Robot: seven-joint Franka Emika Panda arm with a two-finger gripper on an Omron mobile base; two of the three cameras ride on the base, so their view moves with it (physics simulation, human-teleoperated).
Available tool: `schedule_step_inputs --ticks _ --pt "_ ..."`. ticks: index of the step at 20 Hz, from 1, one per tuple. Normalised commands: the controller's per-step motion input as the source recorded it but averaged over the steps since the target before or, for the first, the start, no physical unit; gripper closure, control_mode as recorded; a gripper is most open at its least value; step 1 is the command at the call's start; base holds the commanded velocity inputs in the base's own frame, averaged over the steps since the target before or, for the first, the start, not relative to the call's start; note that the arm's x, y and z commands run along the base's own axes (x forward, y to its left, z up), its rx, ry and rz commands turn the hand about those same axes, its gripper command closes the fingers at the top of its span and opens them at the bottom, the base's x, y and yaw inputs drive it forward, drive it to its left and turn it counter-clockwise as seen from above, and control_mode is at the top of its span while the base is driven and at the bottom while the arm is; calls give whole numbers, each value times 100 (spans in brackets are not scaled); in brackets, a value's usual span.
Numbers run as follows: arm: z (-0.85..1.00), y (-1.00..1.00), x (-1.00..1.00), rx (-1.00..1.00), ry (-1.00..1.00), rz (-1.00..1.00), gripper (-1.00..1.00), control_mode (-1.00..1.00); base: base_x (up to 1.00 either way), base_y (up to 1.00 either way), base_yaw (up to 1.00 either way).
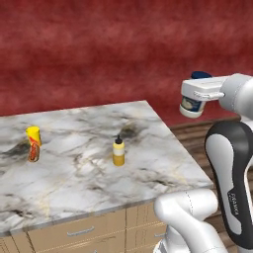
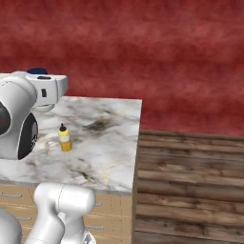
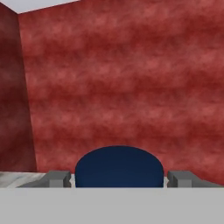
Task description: Move the mayonnaise and mustard from the cabinet to the dining counter.
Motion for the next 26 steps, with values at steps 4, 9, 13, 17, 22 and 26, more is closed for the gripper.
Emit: schedule_step_inputs --ticks 4,9,13,17,22,26 --pt "0 0 0 0 0 0 100 100 36 27 0" --pt "0 0 0 0 0 0 100 100 26 7 0" --pt "0 0 0 0 0 0 100 100 18 2 0" --pt "-21 0 14 0 1 1 100 -100 2 0 0" --pt "-47 0 31 0 5 3 100 -100 0 0 0" --pt "-52 -4 38 0 9 5 100 -100 0 0 0"
